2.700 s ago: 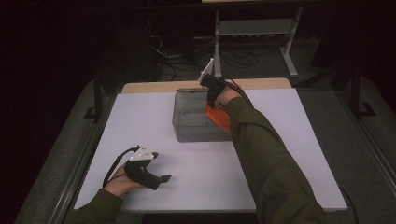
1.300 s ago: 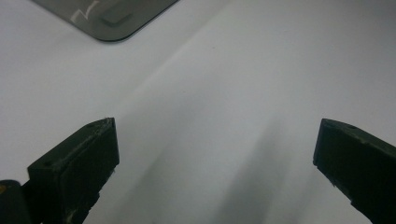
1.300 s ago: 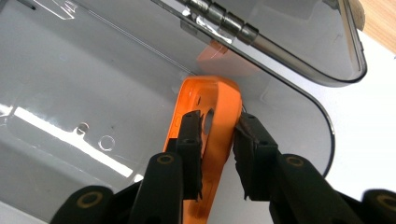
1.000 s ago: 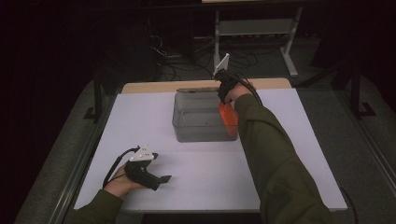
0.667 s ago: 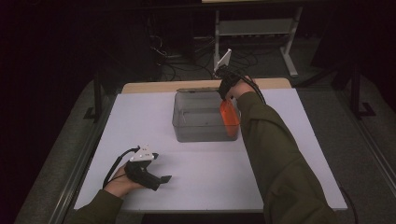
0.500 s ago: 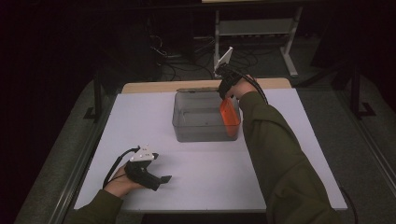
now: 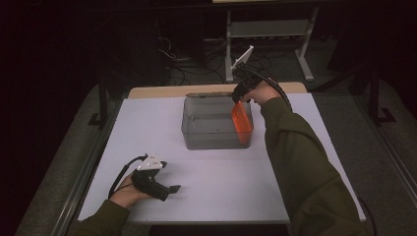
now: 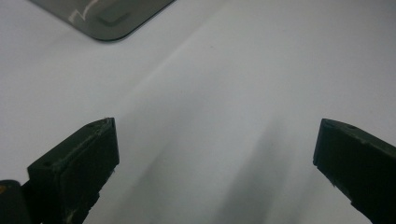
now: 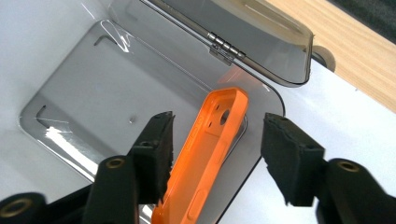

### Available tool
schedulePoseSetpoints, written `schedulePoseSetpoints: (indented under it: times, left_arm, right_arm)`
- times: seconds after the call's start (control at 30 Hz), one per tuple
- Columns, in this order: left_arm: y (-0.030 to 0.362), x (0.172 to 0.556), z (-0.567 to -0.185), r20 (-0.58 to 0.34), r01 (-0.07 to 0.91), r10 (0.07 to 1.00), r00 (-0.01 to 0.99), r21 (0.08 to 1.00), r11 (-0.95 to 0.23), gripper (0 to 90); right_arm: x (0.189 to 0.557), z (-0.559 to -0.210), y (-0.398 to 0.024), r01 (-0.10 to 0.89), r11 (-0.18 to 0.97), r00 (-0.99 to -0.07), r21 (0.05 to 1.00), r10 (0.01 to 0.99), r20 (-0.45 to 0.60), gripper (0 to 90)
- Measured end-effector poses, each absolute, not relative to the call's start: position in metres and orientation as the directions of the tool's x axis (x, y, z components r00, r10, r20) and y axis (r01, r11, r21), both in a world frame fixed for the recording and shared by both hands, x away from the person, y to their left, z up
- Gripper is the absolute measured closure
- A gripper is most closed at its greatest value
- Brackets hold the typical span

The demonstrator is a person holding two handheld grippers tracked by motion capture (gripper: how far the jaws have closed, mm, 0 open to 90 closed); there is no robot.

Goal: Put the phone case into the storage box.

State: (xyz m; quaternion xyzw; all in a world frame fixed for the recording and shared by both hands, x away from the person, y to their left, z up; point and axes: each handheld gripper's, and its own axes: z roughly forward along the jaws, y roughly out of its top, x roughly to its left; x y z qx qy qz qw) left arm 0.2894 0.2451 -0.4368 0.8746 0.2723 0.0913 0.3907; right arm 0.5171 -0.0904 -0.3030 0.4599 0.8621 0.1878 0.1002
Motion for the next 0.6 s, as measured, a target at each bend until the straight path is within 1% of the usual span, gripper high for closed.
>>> schedulePoseSetpoints:
  times: [0.07, 0.33, 0.57, 0.6]
  left_arm:
    - [0.245, 0.289, -0.437, -0.053, 0.405, 0.548, 0.835, 0.733, -0.546, 0.0]
    - [0.245, 0.290, -0.437, -0.054, 0.406, 0.547, 0.835, 0.731, -0.548, 0.0]
    - [0.245, 0.290, -0.437, -0.054, 0.406, 0.548, 0.835, 0.731, -0.548, 0.0]
    - [0.245, 0.290, -0.438, -0.053, 0.407, 0.548, 0.835, 0.731, -0.549, 0.0]
  right_arm:
    - [0.515, -0.303, -0.093, 0.756, 0.499, -0.553, 0.424, 0.833, 0.005, 38.4]
    - [0.508, -0.307, -0.103, 0.730, 0.486, -0.564, 0.480, 0.825, 0.021, 22.5]
    - [0.501, -0.310, -0.111, 0.707, 0.464, -0.573, 0.534, 0.818, 0.048, 13.2]
    - [0.500, -0.310, -0.112, 0.706, 0.459, -0.572, 0.540, 0.819, 0.052, 13.0]
